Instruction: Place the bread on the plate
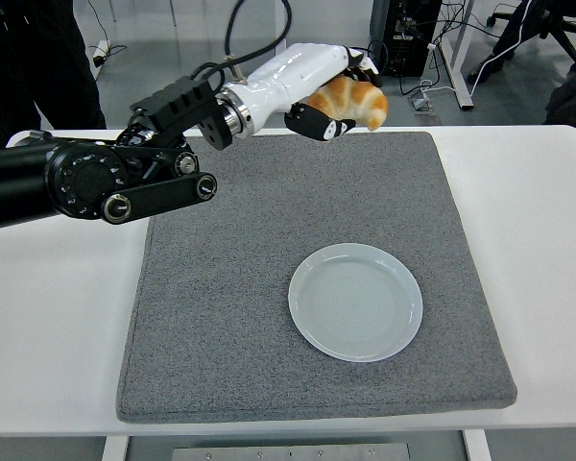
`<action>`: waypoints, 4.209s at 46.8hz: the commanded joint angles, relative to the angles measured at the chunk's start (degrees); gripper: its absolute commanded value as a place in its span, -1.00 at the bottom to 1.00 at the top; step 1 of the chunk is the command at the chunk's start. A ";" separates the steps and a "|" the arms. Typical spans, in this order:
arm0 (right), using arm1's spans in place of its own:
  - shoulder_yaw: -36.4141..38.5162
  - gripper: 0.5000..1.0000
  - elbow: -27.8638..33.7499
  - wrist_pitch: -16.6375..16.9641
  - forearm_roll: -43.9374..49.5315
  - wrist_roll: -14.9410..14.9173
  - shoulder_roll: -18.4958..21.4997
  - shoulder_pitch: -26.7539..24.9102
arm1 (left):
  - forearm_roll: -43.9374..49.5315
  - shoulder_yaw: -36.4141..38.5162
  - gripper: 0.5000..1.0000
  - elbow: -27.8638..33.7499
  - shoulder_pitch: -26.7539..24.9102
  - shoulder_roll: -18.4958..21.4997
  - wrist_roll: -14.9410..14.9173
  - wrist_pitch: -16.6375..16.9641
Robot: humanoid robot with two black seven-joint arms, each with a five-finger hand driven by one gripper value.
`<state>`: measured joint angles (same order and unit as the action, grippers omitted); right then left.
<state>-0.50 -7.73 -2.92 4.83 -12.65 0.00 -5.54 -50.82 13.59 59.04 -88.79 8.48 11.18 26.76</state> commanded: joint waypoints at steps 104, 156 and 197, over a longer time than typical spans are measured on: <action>-0.03 1.00 0.00 0.01 0.00 0.00 0.00 0.01 | -13.78 16.30 -1.00 2.48 9.16 -8.48 4.73 -0.83; 0.06 1.00 0.00 0.02 0.00 0.00 0.00 0.01 | -12.72 16.12 0.89 3.62 7.50 -8.48 4.81 -3.29; -0.03 1.00 0.00 0.02 0.00 0.00 0.00 0.01 | 8.71 -10.94 0.90 4.24 -2.61 -3.38 5.34 -14.63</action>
<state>-0.50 -7.73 -2.90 4.83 -12.67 0.00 -5.54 -43.80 5.27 63.77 -91.71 4.01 16.52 13.21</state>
